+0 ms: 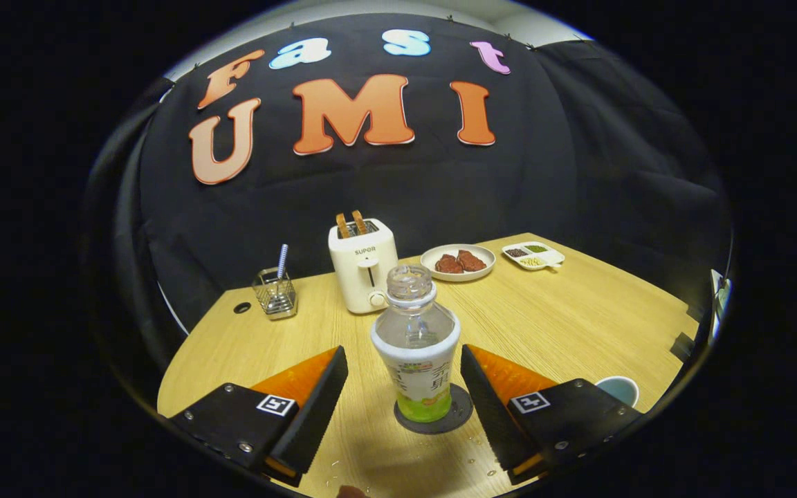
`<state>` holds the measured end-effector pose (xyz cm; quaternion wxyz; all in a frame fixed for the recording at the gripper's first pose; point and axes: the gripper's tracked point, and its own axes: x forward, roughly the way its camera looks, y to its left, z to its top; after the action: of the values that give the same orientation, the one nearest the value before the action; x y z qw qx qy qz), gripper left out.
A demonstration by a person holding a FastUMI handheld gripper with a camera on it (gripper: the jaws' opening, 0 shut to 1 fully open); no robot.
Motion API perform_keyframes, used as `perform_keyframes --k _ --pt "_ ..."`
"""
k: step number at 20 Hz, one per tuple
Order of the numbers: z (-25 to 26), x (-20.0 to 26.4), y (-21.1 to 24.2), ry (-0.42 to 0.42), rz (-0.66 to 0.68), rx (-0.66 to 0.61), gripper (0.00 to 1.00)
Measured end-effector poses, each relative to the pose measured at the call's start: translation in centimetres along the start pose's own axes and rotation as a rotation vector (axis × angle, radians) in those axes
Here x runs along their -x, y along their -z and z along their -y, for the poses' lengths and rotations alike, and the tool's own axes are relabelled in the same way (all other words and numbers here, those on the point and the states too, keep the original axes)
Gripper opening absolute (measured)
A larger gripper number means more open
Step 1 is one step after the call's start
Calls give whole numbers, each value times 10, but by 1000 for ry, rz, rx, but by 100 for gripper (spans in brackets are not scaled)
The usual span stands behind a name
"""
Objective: Take the bottle from table, then pour the juice into the cup, finally place the bottle on the coaster
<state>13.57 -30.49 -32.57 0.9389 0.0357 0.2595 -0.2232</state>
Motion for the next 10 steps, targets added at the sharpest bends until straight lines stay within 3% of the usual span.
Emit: perform_keyframes --k 10 --pt "-56 132 -107 -121 253 80 97"
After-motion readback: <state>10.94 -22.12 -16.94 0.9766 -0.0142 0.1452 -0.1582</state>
